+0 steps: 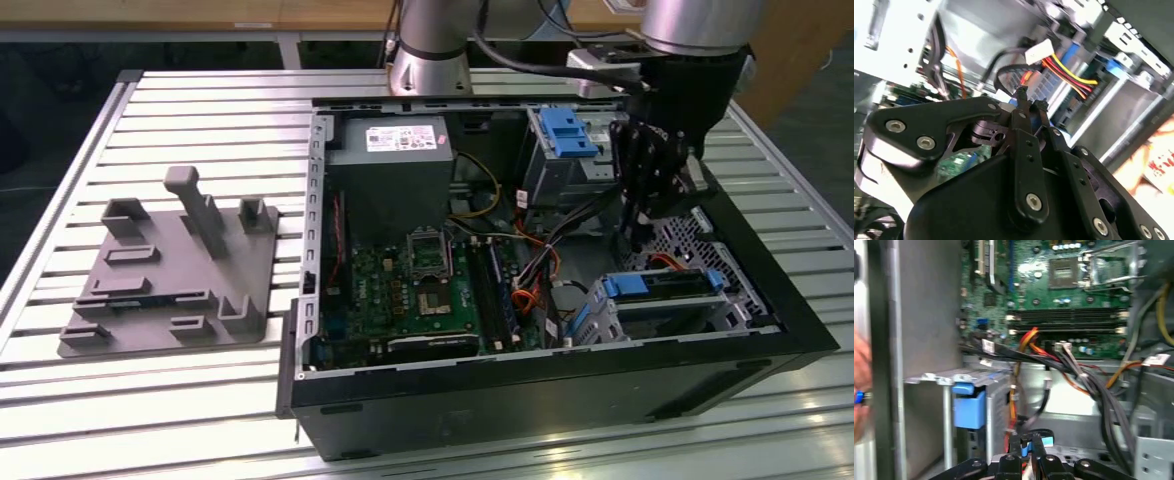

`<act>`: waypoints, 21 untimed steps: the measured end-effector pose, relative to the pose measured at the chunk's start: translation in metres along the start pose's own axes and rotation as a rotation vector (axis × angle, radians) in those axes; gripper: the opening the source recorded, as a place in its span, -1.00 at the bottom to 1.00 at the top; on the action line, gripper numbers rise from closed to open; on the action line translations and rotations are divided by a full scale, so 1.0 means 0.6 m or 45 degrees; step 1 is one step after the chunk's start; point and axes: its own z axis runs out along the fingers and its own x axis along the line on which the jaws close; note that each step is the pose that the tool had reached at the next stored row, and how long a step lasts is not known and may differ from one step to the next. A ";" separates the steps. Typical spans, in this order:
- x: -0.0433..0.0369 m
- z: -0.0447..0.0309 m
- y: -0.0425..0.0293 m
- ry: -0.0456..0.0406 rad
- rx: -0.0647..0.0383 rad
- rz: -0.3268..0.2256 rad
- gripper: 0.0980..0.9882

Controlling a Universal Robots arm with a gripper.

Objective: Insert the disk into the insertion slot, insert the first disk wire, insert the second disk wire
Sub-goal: 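Insert the second disk wire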

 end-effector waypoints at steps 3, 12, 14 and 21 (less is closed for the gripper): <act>0.001 0.000 -0.006 -0.060 0.000 0.004 -0.76; 0.012 -0.004 -0.013 -0.218 -0.002 0.015 -0.76; 0.017 -0.008 -0.014 -0.233 -0.002 0.017 -0.76; 0.041 -0.010 -0.015 -0.242 -0.005 0.017 -0.76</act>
